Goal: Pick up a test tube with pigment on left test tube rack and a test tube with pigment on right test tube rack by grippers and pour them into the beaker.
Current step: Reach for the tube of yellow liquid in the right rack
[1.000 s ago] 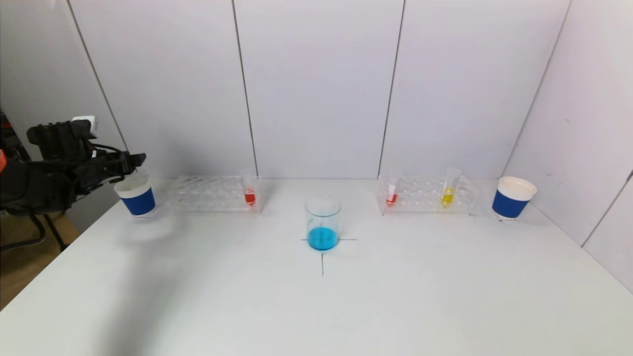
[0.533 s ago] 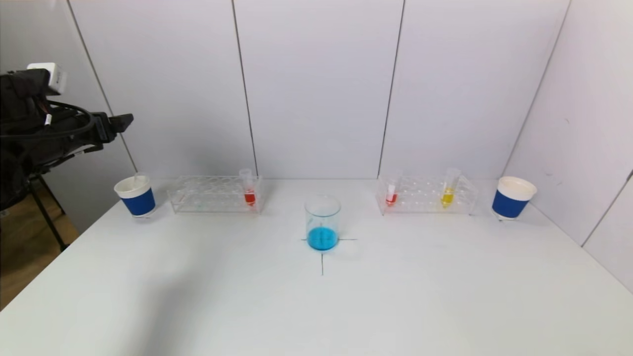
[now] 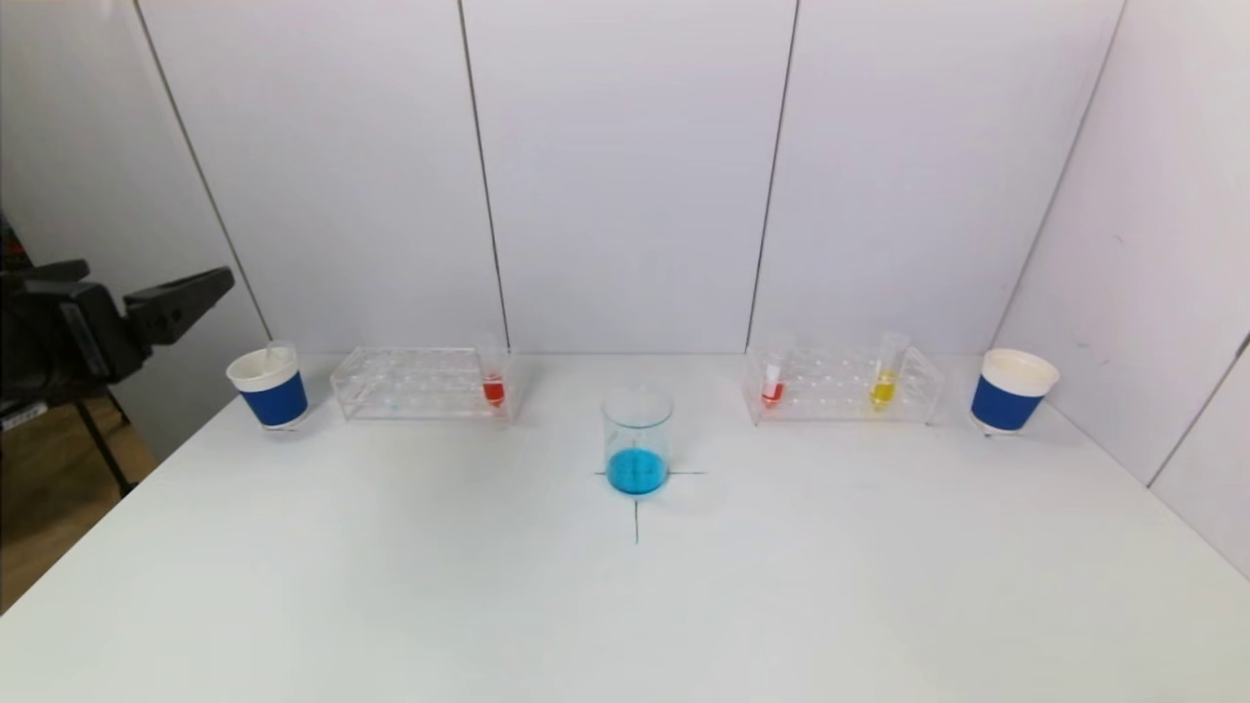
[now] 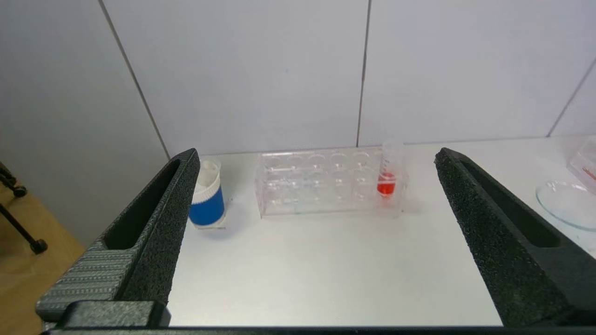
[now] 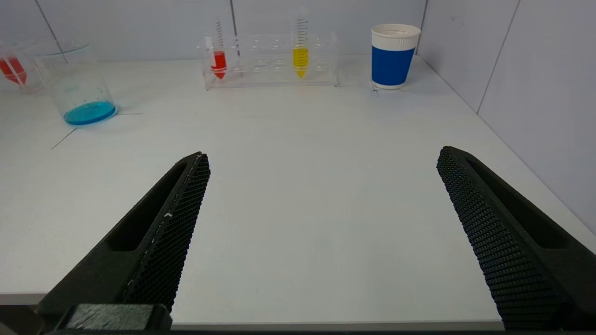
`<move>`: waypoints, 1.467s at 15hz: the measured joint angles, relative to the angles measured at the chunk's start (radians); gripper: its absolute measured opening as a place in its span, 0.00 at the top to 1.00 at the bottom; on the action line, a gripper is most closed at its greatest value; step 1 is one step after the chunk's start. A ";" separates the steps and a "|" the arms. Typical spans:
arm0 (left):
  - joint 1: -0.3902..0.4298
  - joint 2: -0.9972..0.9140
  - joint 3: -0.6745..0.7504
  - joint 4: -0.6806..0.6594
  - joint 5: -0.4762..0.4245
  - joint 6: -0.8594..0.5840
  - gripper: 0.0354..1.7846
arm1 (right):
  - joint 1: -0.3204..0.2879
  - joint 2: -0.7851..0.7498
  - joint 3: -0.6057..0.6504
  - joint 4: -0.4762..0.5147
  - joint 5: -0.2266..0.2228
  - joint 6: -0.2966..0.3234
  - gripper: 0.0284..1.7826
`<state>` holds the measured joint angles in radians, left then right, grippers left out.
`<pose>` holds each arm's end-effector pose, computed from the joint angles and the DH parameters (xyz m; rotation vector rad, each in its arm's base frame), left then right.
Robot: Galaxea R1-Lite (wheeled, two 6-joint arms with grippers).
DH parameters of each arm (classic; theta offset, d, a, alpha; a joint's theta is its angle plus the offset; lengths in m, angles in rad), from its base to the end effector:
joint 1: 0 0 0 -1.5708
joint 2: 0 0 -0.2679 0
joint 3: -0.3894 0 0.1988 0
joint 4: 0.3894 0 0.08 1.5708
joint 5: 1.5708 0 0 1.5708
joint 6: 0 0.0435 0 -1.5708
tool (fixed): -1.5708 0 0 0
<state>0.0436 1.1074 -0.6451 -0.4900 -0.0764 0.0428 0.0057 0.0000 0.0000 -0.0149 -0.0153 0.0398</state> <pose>0.2018 0.0055 0.2286 0.0445 -0.0283 -0.0322 0.0395 -0.0004 0.0773 0.0400 -0.0151 -0.0093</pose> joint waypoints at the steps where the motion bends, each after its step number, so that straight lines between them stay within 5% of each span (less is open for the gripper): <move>1: -0.008 -0.073 0.056 0.008 0.007 0.011 0.01 | 0.000 0.000 0.000 0.000 0.000 0.000 0.00; 7: -0.020 -0.471 0.323 0.112 0.072 0.080 0.01 | 0.000 0.000 0.000 0.000 0.000 0.000 0.00; 16: -0.037 -1.054 0.436 0.701 0.082 0.013 0.01 | 0.000 0.000 0.000 0.000 0.000 0.000 0.00; 22: -0.039 -1.107 0.568 0.665 0.071 -0.001 0.01 | 0.000 0.000 0.000 0.000 0.000 0.000 0.00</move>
<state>0.0043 0.0004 -0.0774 0.1749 -0.0057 0.0421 0.0057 0.0000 0.0000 -0.0149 -0.0153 0.0398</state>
